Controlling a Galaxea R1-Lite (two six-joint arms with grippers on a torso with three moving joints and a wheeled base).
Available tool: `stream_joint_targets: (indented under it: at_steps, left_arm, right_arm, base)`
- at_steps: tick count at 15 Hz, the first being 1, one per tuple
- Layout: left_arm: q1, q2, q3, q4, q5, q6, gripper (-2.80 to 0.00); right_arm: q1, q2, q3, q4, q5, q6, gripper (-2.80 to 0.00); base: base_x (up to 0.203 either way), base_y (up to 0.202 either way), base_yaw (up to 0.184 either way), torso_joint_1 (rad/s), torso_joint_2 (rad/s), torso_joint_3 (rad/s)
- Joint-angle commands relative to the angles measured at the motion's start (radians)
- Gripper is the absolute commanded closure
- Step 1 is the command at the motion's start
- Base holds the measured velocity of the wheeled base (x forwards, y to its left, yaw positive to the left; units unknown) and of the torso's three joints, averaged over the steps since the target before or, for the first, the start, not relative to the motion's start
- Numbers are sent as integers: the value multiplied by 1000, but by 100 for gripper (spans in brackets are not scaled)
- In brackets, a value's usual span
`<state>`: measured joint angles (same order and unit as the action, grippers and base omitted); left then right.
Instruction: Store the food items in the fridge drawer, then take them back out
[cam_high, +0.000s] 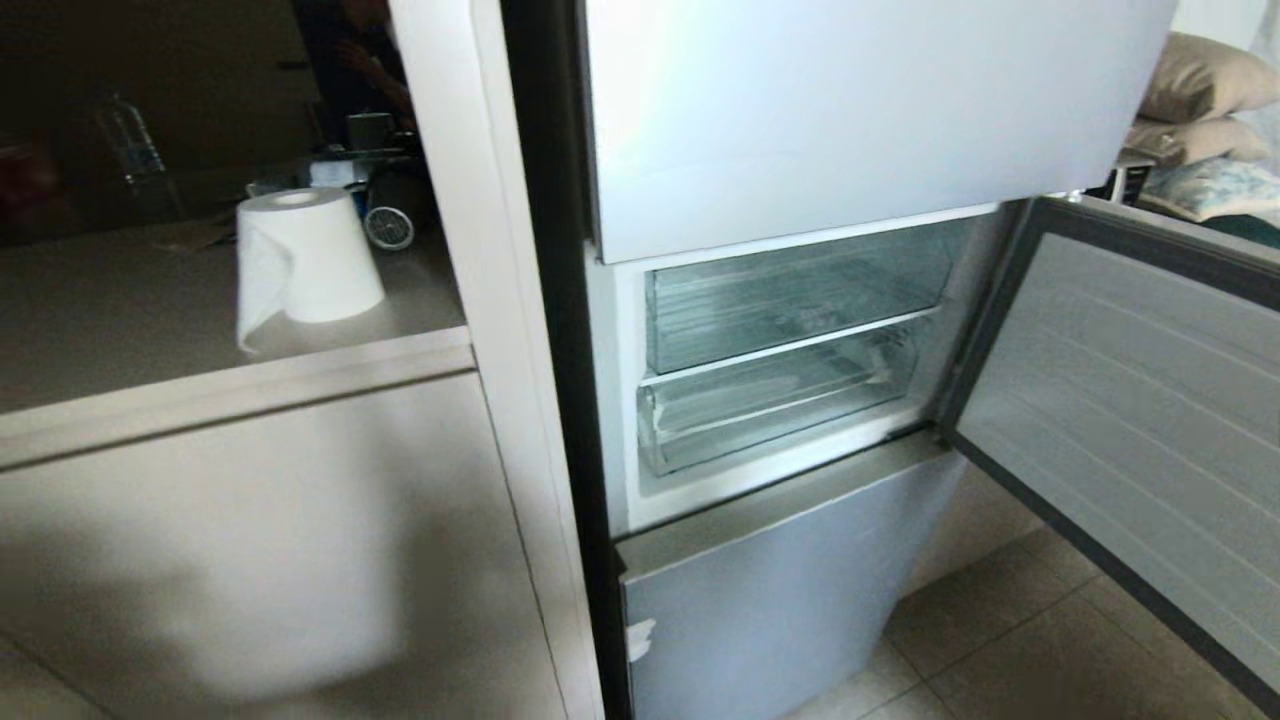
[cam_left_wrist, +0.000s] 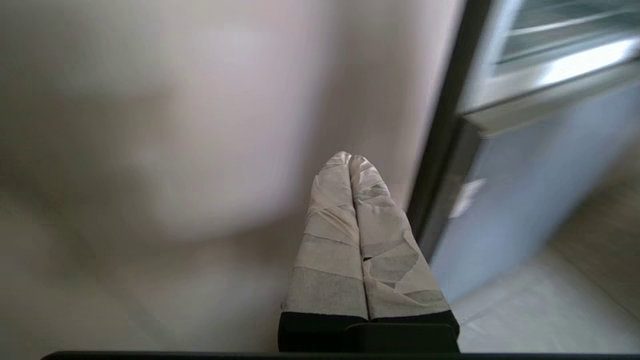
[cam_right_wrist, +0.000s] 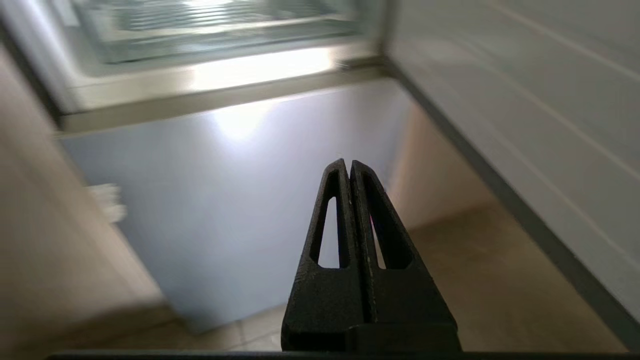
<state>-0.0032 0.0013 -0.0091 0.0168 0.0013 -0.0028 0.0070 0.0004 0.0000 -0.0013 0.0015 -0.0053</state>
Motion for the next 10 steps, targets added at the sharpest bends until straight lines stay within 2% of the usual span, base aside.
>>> stream_joint_targets:
  at_steps: [1, 5, 10]
  left_arm:
    - [0, 0, 0, 0, 0, 0, 0]
    - [0, 0, 0, 0, 0, 0, 0]
    - [0, 0, 0, 1, 0, 0, 0]
  right_arm:
    - [1, 1, 0, 0, 0, -1, 0]
    - [1, 0, 0, 0, 0, 1, 0]
    - [1, 0, 0, 0, 0, 1, 0]
  base:
    - [0, -7, 176, -2, 7, 2]
    - [2, -8, 161, 3, -1, 3]
    - [0, -1, 16, -1, 1, 0]
